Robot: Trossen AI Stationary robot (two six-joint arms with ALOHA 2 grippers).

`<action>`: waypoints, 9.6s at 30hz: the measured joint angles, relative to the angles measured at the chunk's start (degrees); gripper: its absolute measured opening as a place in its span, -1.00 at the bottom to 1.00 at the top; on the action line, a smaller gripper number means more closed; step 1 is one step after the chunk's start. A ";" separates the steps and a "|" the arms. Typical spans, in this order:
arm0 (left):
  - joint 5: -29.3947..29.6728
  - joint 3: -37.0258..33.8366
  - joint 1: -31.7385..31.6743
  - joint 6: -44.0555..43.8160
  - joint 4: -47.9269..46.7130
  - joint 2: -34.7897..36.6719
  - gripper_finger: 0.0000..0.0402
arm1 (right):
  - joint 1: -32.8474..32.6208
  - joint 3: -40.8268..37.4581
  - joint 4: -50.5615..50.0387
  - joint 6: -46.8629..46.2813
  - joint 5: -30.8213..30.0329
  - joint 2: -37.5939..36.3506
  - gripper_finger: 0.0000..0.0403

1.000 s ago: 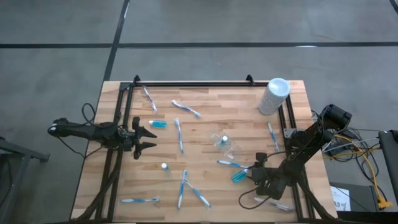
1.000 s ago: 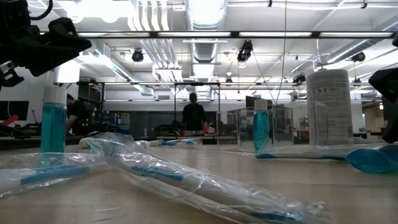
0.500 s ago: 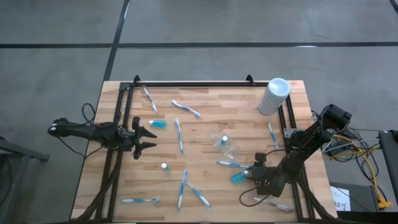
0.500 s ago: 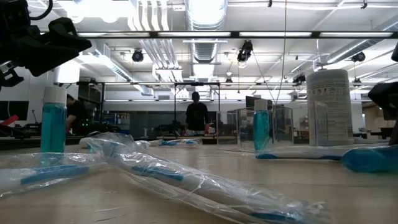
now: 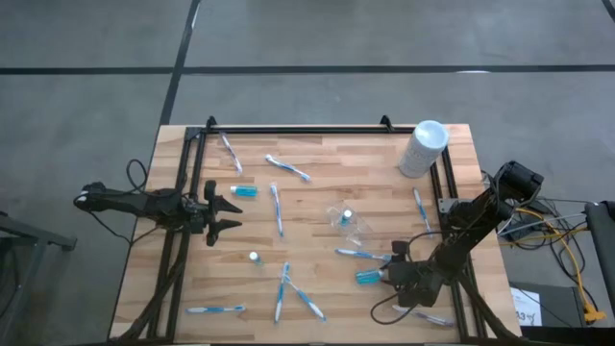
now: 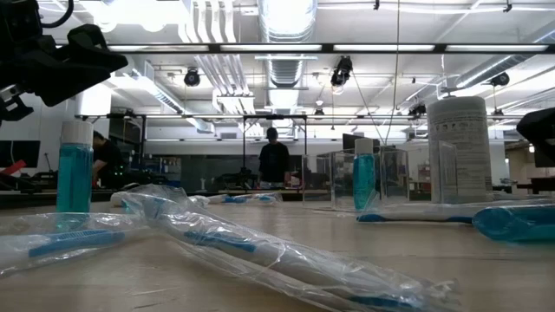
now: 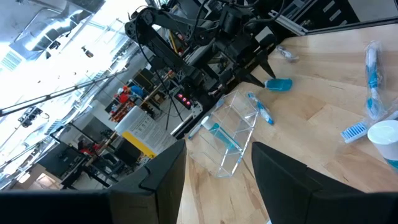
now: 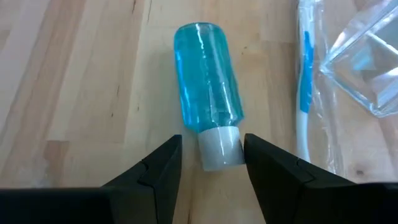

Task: Pick & Place toothbrushing station
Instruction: Put the blue mouthwash into the middle section of the transparent organizer

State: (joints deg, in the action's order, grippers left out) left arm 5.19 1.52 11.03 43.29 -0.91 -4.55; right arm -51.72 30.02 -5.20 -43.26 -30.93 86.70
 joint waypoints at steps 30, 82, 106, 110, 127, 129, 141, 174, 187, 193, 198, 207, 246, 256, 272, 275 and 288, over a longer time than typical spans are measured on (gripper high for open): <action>0.00 0.00 -0.04 0.00 0.00 0.01 -0.06 | 0.02 -0.10 0.03 0.00 1.46 0.00 -0.50; -0.02 0.00 0.00 0.00 0.00 0.00 -0.06 | 23.81 50.05 -74.20 12.53 15.01 -2.24 -0.51; 0.00 0.01 -0.02 0.00 0.00 -0.01 -0.06 | 38.29 62.65 -82.65 26.71 17.98 13.67 -0.51; 0.00 0.01 -0.02 0.00 0.00 0.01 -0.06 | 39.52 63.25 -84.23 27.84 19.10 15.80 -0.51; -0.01 0.00 0.00 0.00 0.00 0.00 -0.06 | 40.03 62.62 -83.94 30.43 19.01 17.46 -0.51; 0.00 0.00 0.00 0.00 0.00 -0.01 -0.06 | 40.06 62.56 -83.74 30.44 18.94 17.46 -0.51; 0.00 0.00 0.00 0.00 0.00 -0.01 -0.06 | 40.02 62.49 -82.29 30.84 18.81 17.46 -0.51; 0.00 0.00 -0.02 0.00 0.00 -0.01 -0.06 | 39.16 63.74 -75.70 31.20 16.39 5.41 -0.51; -0.02 0.00 0.00 0.00 0.00 -0.01 -0.06 | 38.97 61.74 -66.51 33.35 15.88 -3.56 -0.51; -0.01 0.00 0.00 0.00 0.00 -0.01 -0.06 | 38.97 61.71 -66.04 36.40 15.92 -3.43 -0.51; 0.00 0.01 0.00 0.00 0.00 0.00 -0.06 | 38.97 61.71 -65.75 37.60 17.49 -3.37 -0.51; 1.15 -0.20 -0.04 0.20 3.12 -0.01 -0.06 | 38.99 61.71 -63.87 38.20 18.81 -3.37 -0.51; 3.35 -0.04 -0.02 -68.01 28.59 -0.51 -0.06 | 39.04 61.71 -52.47 40.28 13.96 -3.17 -0.51; 15.93 -0.02 0.00 -71.11 28.33 -3.65 -0.06 | 39.04 61.71 -52.47 40.47 12.69 -3.04 -0.51; 15.45 22.44 -0.04 -68.09 9.28 -22.27 -0.06 | 38.99 61.71 -52.67 40.31 12.76 -3.02 -0.51; 15.43 28.57 -0.04 -70.00 5.36 -27.88 -0.06 | 38.99 61.71 -52.71 40.30 12.80 -3.02 -0.51; 13.29 42.83 0.02 -86.69 1.07 -49.61 -0.06 | 38.99 61.71 -52.85 40.69 12.89 -3.02 -0.51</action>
State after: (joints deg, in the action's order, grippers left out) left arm 18.48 44.35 11.05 -43.41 0.16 -54.16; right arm -12.73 91.72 -58.05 -2.57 -18.04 83.68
